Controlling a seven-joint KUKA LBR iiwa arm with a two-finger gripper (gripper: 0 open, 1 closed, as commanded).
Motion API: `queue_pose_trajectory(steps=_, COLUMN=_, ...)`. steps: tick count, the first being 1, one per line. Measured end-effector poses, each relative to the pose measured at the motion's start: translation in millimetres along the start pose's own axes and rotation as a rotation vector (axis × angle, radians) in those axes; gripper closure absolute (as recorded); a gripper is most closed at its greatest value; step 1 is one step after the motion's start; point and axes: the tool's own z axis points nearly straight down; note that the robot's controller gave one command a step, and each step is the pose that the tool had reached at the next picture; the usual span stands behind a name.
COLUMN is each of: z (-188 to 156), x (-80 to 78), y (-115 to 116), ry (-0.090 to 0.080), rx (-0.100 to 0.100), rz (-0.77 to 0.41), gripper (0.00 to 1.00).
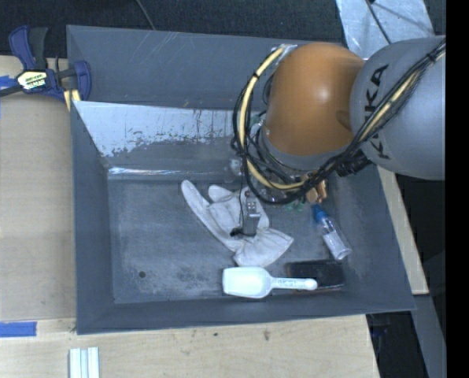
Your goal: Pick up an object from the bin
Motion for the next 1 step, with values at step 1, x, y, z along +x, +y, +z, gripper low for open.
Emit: queue_pose_trajectory(steps=1, z=-4.8, x=-1.6, y=-0.4, ry=-0.009, rx=-0.001, rz=0.002, gripper=0.00)
